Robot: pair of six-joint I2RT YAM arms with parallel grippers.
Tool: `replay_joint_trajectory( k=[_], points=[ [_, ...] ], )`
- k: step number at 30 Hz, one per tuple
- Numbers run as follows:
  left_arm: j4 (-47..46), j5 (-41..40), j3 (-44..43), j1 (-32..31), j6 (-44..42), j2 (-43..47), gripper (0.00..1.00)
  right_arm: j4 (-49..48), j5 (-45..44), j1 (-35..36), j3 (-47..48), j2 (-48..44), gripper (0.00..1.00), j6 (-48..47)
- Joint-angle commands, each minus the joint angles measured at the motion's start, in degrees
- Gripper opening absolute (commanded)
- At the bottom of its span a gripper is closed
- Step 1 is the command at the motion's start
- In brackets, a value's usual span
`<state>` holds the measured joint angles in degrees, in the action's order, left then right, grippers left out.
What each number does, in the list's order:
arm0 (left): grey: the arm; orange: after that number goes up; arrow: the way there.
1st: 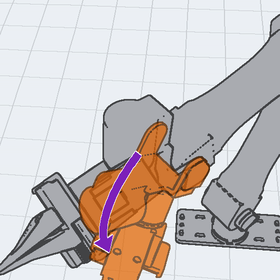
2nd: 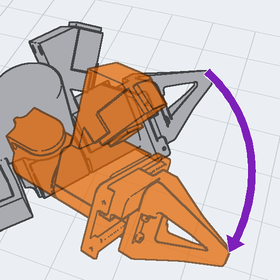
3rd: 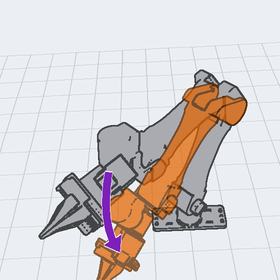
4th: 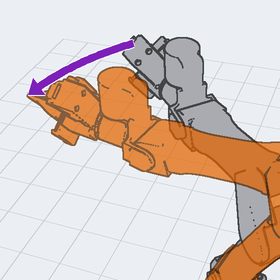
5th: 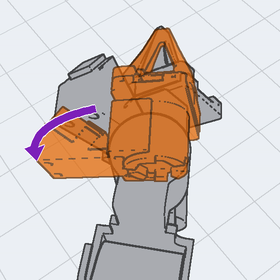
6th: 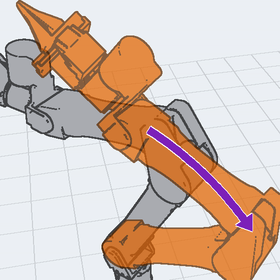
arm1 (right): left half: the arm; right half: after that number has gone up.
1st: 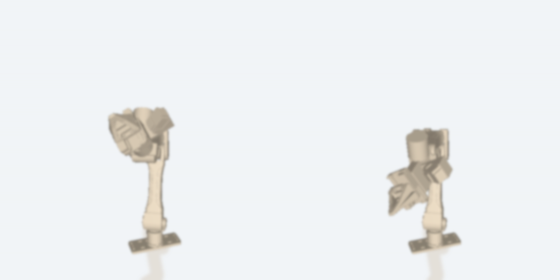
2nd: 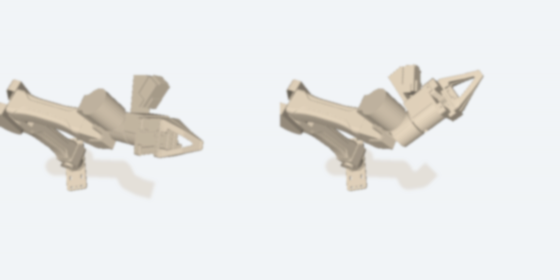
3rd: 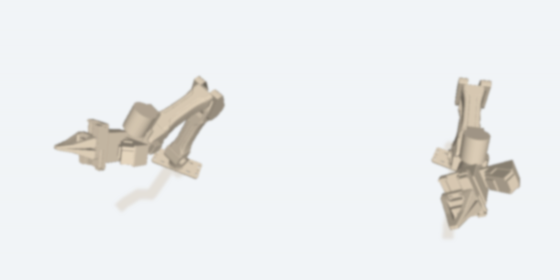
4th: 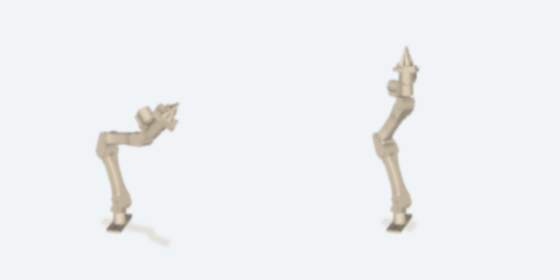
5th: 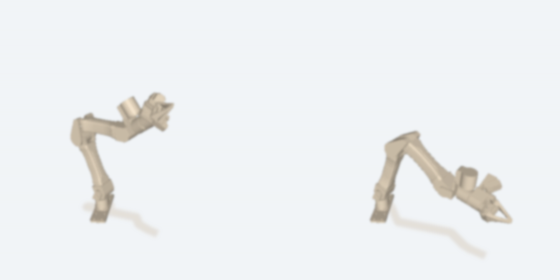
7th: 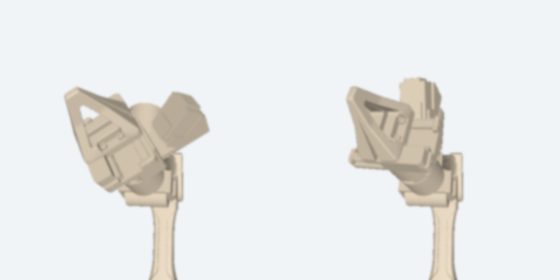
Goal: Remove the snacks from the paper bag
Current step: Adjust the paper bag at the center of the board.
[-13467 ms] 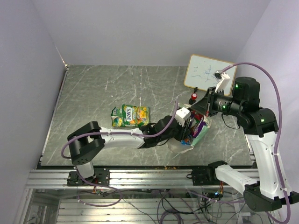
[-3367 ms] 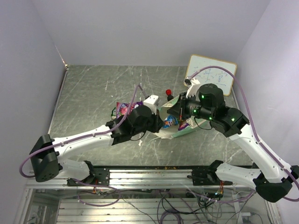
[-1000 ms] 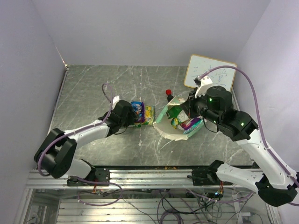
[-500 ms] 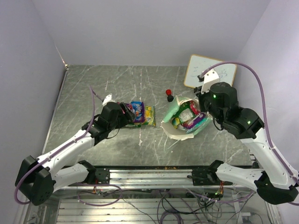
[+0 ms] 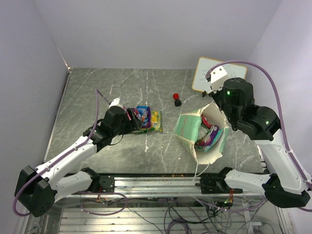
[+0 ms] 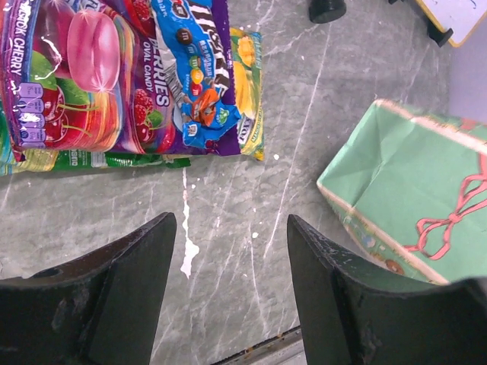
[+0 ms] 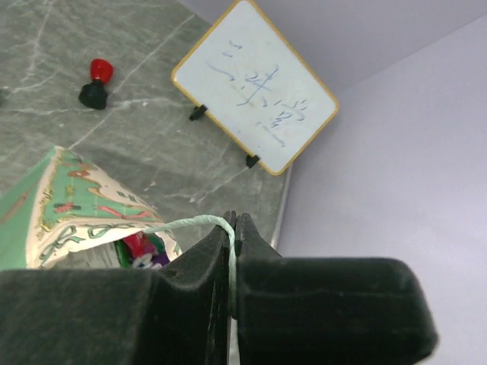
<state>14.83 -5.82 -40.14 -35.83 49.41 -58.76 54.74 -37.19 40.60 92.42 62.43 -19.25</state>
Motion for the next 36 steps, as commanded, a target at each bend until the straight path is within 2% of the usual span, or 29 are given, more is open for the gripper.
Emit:
replay_joint_trajectory(
  k=[1,5,9,11,13,16,19,26,32,34,36],
  points=[
    [0.70,3.03,-2.33,0.24,-2.45,1.88,0.70,2.49,3.19,0.23,2.64,0.04,0.00,7.82],
    [0.70,4.51,-1.93,0.24,-2.59,2.80,0.70,3.54,17.14,0.23,-0.58,-1.00,0.00,18.88],
    [-0.27,7.04,-1.70,0.24,-3.31,3.22,0.70,-1.00,42.48,0.18,-8.49,-2.78,0.00,24.93],
    [-0.33,8.42,-2.05,0.24,-3.91,3.06,0.70,-3.49,45.97,0.20,-11.37,-3.84,0.00,28.58],
    [-0.33,9.34,-2.45,0.25,-4.41,3.00,0.70,-5.66,41.66,0.25,-12.39,-5.68,0.00,30.60],
    [-0.66,10.33,-3.02,0.24,-5.23,2.77,0.70,-7.11,28.66,0.23,-11.27,-8.22,0.00,26.76],
    [-0.61,11.07,-3.87,0.25,-5.76,2.18,0.70,-8.82,14.39,0.22,-9.50,-9.54,0.00,20.63],
    [2.47,12.65,-8.50,0.24,-8.86,0.46,0.70,-13.59,-4.28,0.18,-7.17,-5.14,0.00,1.32],
    [5.84,12.43,-11.56,0.19,-11.45,0.94,0.70,-26.74,-7.17,-2.55,-11.50,-5.34,0.00,-17.72],
    [6.61,12.25,-11.89,0.24,-12.10,1.47,0.70,-28.30,-4.35,-6.69,-10.58,-3.99,0.00,-20.74],
    [7.19,12.09,-12.18,0.24,-12.65,2.04,0.70,-27.15,2.62,-15.51,-8.11,-1.73,0.00,-22.22]
  ],
)
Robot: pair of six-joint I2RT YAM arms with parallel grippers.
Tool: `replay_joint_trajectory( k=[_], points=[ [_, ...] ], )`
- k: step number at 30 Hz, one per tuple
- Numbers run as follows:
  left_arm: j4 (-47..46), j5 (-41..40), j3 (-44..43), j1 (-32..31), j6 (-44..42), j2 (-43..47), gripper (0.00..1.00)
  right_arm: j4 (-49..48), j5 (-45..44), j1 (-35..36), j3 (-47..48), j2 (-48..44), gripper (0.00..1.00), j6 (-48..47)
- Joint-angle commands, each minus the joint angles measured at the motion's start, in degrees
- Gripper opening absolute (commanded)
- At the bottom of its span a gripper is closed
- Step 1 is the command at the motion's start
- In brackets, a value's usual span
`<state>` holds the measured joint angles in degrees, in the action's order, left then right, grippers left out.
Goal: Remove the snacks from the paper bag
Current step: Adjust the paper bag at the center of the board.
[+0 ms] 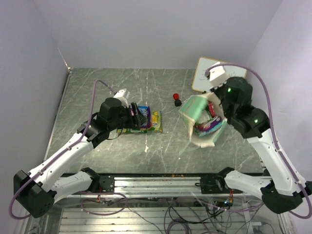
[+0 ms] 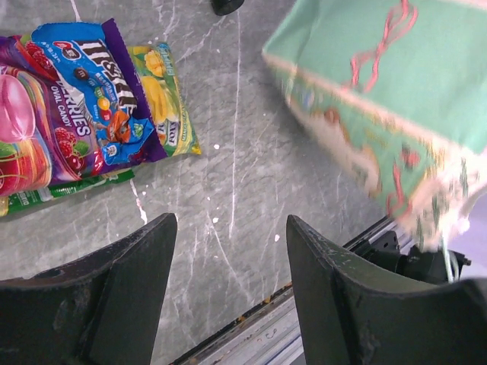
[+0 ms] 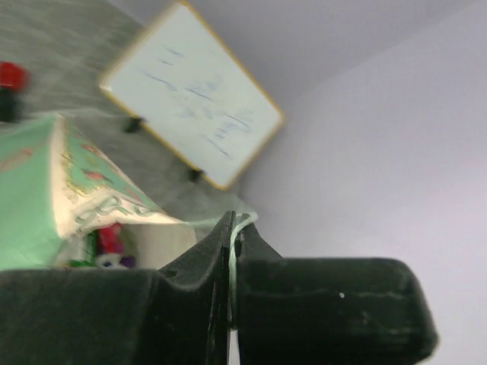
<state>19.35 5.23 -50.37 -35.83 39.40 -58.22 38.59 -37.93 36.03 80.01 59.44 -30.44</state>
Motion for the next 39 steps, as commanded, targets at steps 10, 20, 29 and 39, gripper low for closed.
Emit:
replay_joint_trajectory(
  k=[10,20,29,39],
  points=[
    [5.52,1.85,-4.34,0.25,-6.17,2.10,0.70,-2.16,28.62,-17.18,7.38,1.87,0.00,-11.91],
    [2.18,6.54,-2.98,0.24,-4.48,1.25,0.70,-2.06,54.22,-16.96,-5.74,-4.52,0.00,12.00],
    [-9.58,15.92,-0.77,0.03,-1.16,0.12,0.77,-1.91,56.69,-16.91,-8.54,-4.81,0.00,24.46],
    [-21.63,4.72,-1.04,-19.64,-1.44,-7.09,0.73,1.51,51.66,-16.94,-5.45,-3.35,0.00,26.74]
  ],
)
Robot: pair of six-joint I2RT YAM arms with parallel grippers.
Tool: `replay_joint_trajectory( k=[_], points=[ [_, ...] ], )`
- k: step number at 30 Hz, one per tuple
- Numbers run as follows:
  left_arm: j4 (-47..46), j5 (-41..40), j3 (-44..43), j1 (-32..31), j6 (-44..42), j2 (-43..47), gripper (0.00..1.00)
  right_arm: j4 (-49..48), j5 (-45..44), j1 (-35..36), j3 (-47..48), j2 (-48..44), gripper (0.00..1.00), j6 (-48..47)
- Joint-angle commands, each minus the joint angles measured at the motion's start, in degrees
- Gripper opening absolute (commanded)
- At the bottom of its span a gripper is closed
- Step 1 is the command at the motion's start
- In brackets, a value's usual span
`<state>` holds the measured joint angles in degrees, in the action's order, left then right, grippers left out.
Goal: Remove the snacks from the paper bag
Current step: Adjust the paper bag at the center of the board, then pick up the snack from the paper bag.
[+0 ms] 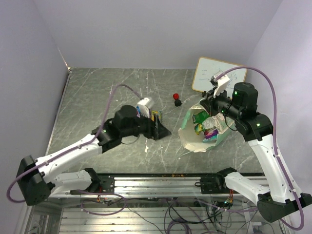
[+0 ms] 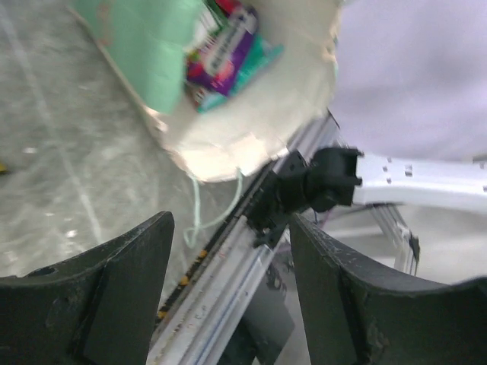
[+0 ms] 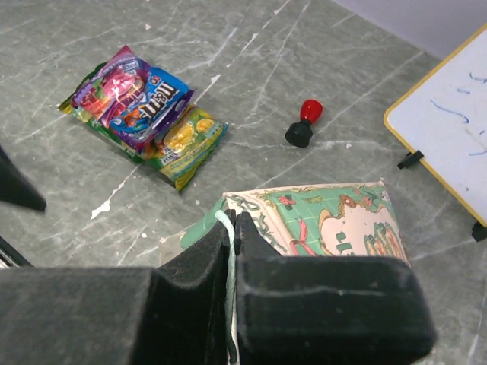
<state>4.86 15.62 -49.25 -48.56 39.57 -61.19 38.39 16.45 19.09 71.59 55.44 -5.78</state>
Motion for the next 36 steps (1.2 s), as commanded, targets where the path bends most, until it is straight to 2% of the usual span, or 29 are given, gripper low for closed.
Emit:
replay_joint_trajectory(
  k=[1,6,11,15,21,28,32,36],
  points=[
    [-8.26,-6.88,-2.56,-8.48,-2.00,-5.51,0.72,2.69,-3.32,-0.02,3.92,1.09,0.00,2.13],
    [-11.72,-7.97,-6.38,-13.52,-4.52,-12.76,0.67,6.35,-8.06,-0.01,9.07,2.65,0.00,1.69],
    [-14.33,-10.87,-9.03,-17.04,-8.63,-17.54,0.62,7.21,-10.36,0.00,10.06,2.36,0.00,0.92],
    [-19.87,-14.04,-9.22,-17.54,-11.23,-20.87,0.54,7.04,-9.39,0.02,9.88,2.03,0.00,1.20],
    [-21.05,-13.51,-15.46,-17.63,-12.41,-29.38,0.39,6.23,-8.41,-0.05,9.24,2.08,0.00,1.98],
    [-19.41,-14.18,-24.42,-18.07,-14.55,-39.91,0.29,6.21,-8.17,0.05,8.74,2.31,0.00,2.79],
    [-18.50,-16.06,-28.08,-18.14,-16.52,-43.92,0.29,7.22,-8.60,0.01,9.38,2.62,0.00,2.29],
    [-17.34,-17.11,-31.32,-18.38,-19.16,-47.77,0.41,8.36,-8.99,0.02,10.69,3.34,0.00,1.96]
  ],
)
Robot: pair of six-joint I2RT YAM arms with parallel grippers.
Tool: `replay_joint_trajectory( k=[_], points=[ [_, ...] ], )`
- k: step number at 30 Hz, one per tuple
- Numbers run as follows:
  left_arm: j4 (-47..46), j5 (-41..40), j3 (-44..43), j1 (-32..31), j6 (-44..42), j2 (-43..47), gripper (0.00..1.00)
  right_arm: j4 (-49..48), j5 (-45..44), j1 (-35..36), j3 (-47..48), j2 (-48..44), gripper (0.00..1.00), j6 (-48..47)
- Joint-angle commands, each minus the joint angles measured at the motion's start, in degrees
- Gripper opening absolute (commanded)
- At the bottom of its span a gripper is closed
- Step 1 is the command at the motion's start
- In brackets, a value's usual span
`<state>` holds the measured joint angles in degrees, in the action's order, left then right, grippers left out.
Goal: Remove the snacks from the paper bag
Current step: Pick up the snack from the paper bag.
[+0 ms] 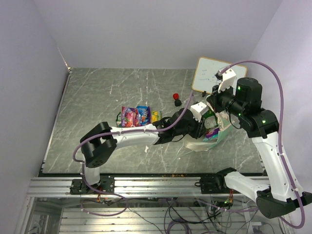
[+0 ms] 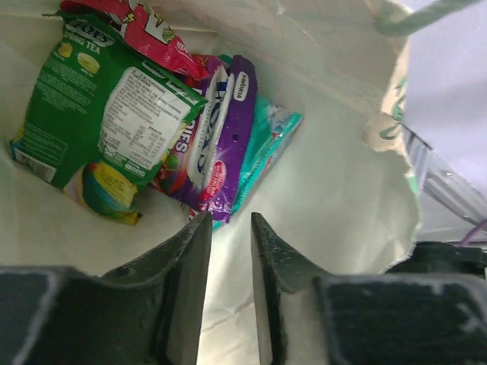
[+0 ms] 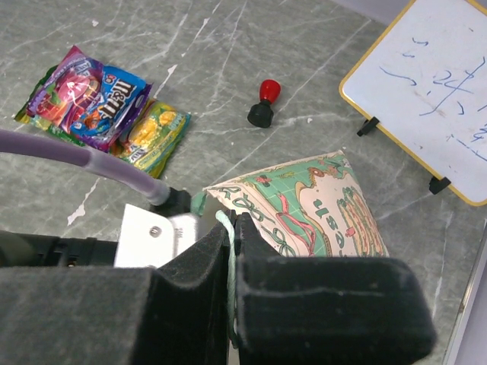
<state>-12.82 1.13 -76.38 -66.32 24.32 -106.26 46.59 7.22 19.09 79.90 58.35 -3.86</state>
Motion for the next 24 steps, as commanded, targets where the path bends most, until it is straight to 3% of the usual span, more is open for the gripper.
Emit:
replay_joint_trajectory(
  k=[1,10,13,15,24],
  points=[
    [0.61,-2.95,-4.85,-0.85,-4.65,-3.75,0.43,0.51,0.24,-0.03,2.91,0.64,0.00,-0.07],
    [-0.41,-2.61,-5.76,-4.78,-10.90,-6.32,0.66,1.84,0.47,0.03,4.63,1.24,0.00,0.22],
    [1.40,-2.61,-8.26,-4.96,-11.73,-10.05,0.92,1.54,0.62,-0.02,4.38,0.61,0.00,0.97],
    [3.61,-3.03,-11.01,-4.98,-12.88,-12.51,0.99,1.68,0.83,-0.03,4.64,0.37,0.00,1.13],
    [6.43,-10.54,-14.51,-4.50,-14.11,-17.32,0.88,3.01,0.69,0.00,7.05,-0.08,0.00,0.32]
  ],
)
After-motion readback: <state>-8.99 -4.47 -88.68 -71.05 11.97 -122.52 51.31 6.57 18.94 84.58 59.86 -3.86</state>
